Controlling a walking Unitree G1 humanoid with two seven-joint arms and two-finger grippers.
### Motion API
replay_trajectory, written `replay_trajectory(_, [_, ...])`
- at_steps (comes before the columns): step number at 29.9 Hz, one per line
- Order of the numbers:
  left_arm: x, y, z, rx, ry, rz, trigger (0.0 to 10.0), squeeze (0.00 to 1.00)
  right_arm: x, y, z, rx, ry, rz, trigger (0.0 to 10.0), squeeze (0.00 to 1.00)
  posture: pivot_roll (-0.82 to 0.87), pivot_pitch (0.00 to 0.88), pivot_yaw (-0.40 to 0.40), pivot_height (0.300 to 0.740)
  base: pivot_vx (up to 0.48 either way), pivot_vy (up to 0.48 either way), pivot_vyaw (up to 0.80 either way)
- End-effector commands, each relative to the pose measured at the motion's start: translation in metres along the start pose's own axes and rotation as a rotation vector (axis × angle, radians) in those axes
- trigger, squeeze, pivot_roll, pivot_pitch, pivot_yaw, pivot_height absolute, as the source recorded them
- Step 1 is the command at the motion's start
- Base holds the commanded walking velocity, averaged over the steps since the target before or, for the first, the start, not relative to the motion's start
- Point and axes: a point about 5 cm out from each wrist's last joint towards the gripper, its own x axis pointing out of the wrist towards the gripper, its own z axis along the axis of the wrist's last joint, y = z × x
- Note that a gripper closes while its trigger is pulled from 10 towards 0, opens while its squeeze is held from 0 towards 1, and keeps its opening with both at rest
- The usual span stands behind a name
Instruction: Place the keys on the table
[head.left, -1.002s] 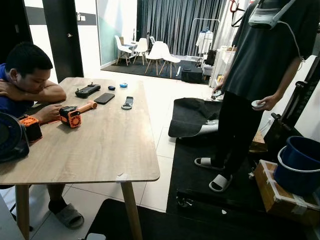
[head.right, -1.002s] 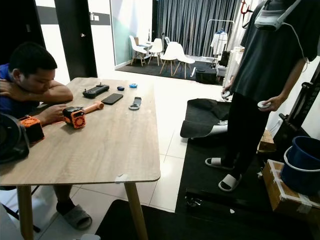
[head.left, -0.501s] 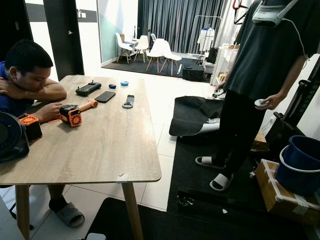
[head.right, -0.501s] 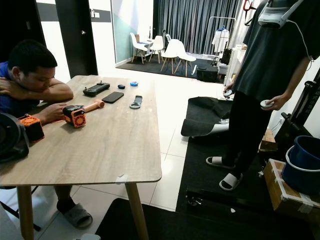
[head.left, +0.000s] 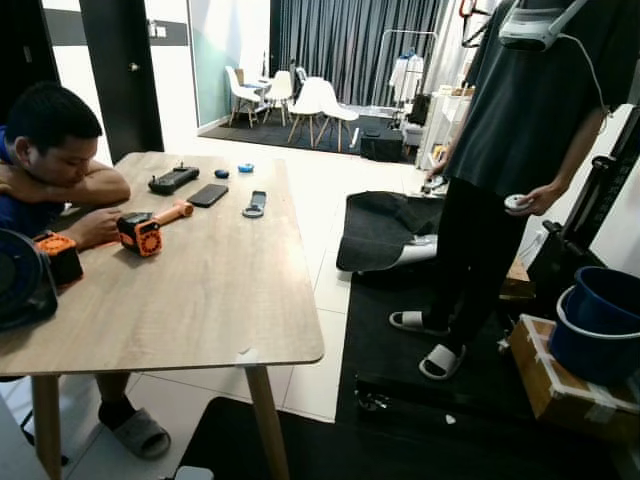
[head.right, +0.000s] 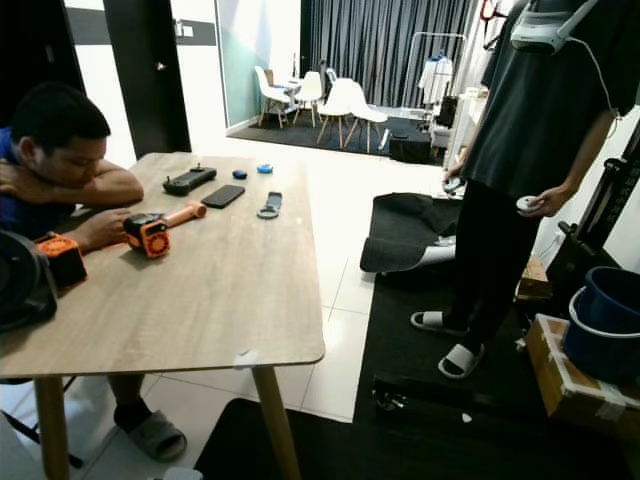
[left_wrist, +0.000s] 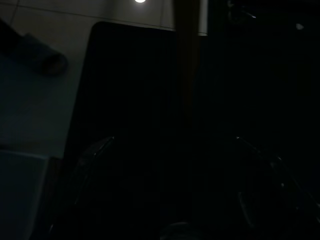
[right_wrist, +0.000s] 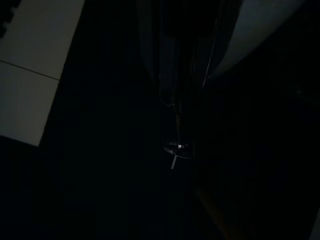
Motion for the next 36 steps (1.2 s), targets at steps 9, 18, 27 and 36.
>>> replay_trajectory(9, [-0.0014,-0.0016,-0.0029,-0.005,0.002,-0.007,10.0,0.00,0.0005,0.0020,0.0015,0.003,-0.011,0.004,10.0,0.00,0.08,0.002,-0.055,0.740,0.000,0.184,0.00])
replay_trajectory(18, [-0.0027,-0.0008,-0.0023,-0.009,-0.012,-0.021,10.0,0.00,0.0009,0.0024,0.0020,0.005,-0.009,0.002,10.0,0.00,0.08,0.007,-0.055,0.740,0.000,0.000,0.00])
replay_trajectory(27, [-0.0037,-0.0014,-0.0033,-0.007,-0.014,-0.029,10.0,0.00,0.0009,0.0029,0.0018,0.006,-0.010,0.006,10.0,0.00,0.08,0.009,-0.057,0.740,0.000,0.000,0.00])
replay_trajectory(36, [-0.0026,-0.0035,-0.0024,0.008,-0.010,-0.042,10.0,0.00,0.0012,0.0033,0.0024,0.008,-0.011,0.003,10.0,0.00,0.08,0.007,-0.052,0.740,0.000,-0.313,0.00])
